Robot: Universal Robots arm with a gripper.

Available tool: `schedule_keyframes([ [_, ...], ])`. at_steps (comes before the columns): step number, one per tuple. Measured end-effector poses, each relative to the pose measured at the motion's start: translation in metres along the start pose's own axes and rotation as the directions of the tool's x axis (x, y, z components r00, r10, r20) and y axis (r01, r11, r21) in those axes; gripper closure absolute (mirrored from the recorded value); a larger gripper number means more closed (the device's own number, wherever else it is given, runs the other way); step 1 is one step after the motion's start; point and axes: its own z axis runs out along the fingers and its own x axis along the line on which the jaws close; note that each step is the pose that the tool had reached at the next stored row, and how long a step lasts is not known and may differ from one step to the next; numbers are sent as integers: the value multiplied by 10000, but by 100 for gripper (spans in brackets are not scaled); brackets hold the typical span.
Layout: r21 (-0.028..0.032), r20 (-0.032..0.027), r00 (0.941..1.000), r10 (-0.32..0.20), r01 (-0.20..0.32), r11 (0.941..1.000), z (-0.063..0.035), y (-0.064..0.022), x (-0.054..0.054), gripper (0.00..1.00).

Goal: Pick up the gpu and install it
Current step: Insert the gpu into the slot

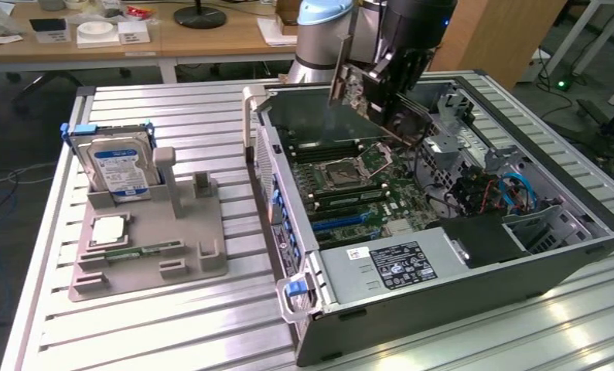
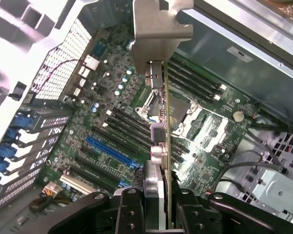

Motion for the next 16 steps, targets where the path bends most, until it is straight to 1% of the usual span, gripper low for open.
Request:
schedule_keyframes([
  [4,-1,-9,9991,-435,435,9991,0,-1,1,71],
  [8,-2,-16,9963,-861,861,9963,0,-1,1,71],
  [12,-5,-23,9914,-1310,1310,9914,0,-2,1,71],
  [16,-7,-32,9840,-1783,1783,9840,0,-2,1,71],
])
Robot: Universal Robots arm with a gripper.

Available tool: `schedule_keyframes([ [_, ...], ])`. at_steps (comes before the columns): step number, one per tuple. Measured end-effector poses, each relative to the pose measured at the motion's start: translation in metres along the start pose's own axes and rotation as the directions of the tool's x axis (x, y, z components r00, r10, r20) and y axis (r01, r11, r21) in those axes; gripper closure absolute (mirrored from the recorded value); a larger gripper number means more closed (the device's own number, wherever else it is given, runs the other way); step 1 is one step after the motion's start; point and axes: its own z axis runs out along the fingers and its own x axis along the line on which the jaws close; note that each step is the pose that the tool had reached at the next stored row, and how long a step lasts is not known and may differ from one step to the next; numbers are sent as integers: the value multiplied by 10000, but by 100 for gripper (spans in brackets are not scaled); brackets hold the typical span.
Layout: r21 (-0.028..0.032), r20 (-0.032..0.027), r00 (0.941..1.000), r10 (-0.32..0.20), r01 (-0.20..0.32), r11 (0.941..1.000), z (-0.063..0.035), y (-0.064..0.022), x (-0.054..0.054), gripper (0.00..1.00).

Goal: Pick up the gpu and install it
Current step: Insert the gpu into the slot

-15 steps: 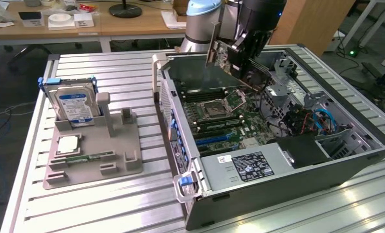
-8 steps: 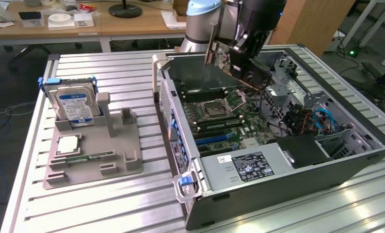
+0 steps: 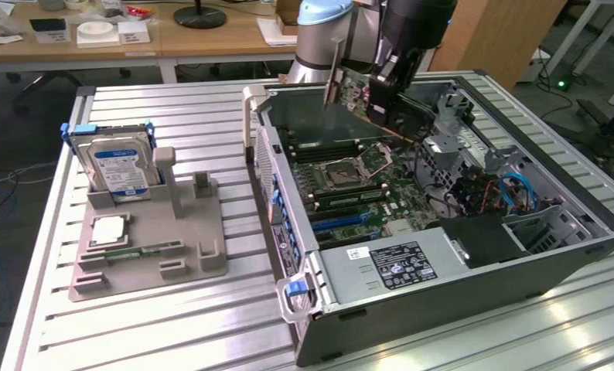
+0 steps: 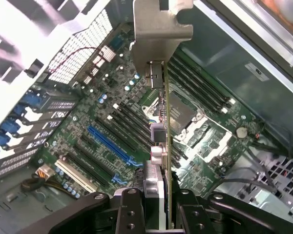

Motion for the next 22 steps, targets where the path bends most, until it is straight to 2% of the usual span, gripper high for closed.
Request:
schedule_keyframes([
  [6,-2,-12,9974,-726,726,9974,1,-1,0,71],
  [12,-5,-24,9894,-1451,1451,9894,1,-1,2,71],
  [16,-8,-33,9803,-1976,1976,9803,2,0,3,71],
  [22,-12,-46,9625,-2712,2712,9625,2,0,4,71],
])
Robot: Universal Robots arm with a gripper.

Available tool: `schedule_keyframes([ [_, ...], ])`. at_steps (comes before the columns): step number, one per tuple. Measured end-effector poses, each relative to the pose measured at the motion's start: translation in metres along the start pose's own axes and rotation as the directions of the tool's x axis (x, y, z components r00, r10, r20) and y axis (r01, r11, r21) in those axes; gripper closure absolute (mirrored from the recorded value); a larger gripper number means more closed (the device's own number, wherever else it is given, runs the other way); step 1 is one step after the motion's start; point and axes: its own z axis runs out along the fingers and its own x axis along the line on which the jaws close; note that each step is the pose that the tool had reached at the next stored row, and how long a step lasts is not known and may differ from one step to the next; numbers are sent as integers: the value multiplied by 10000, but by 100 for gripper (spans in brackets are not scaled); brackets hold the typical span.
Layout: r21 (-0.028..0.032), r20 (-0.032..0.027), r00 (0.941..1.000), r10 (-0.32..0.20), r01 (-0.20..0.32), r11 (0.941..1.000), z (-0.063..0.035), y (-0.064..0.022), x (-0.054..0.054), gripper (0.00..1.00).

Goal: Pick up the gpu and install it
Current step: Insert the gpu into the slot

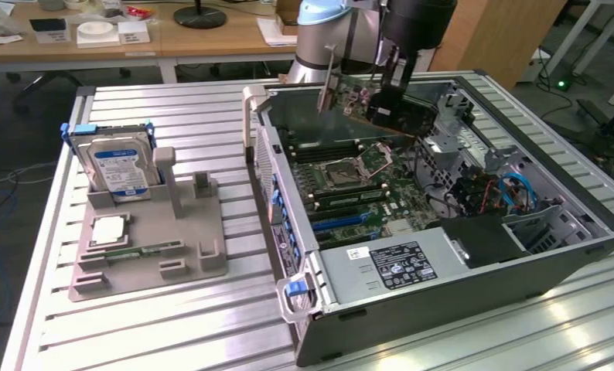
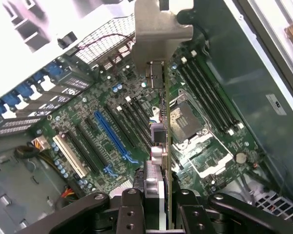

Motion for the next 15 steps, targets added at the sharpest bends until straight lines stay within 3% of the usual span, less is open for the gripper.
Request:
schedule_keyframes([
  [9,-3,-17,9950,-995,995,9950,1,5,8,71],
  [15,-7,-32,9818,-1899,1899,9818,2,5,9,71],
])
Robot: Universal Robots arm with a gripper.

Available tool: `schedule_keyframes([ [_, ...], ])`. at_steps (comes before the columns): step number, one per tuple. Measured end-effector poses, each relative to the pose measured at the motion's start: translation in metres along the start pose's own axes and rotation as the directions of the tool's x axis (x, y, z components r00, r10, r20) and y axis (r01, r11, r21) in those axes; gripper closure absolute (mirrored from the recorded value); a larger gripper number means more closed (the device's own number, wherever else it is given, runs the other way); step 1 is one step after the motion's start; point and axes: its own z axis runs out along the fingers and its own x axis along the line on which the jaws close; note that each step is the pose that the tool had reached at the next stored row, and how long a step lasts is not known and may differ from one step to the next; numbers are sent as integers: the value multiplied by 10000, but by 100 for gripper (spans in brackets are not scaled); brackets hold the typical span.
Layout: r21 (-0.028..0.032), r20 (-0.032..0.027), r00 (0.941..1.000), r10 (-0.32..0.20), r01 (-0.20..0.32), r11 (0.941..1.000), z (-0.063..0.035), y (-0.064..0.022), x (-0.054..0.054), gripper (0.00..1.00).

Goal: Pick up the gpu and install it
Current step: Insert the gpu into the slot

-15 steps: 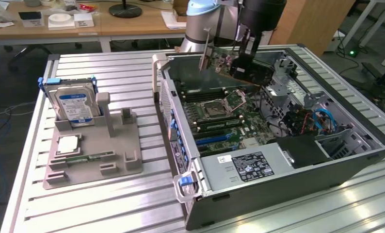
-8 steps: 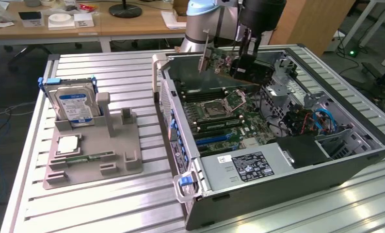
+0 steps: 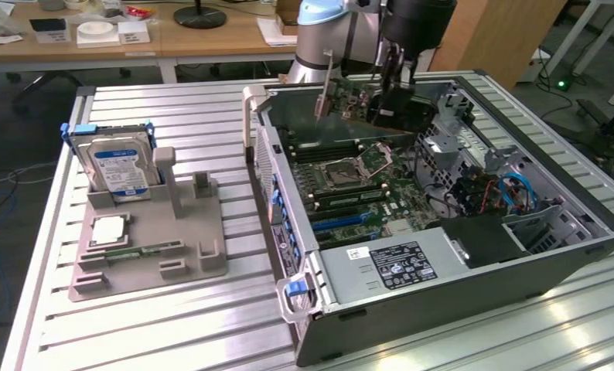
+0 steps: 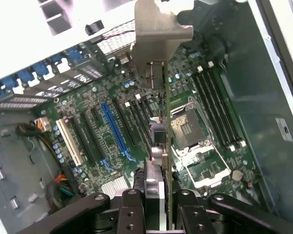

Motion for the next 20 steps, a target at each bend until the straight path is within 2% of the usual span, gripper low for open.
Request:
schedule_keyframes([
  [4,-2,-12,9976,-687,687,9976,1,0,0,71],
  [9,-6,-27,9882,-1534,1534,9882,4,0,0,71],
  [15,-11,-43,9680,-2511,2511,9680,8,-1,0,71],
  [20,-17,-57,9434,-3317,3317,9434,11,-1,0,71],
])
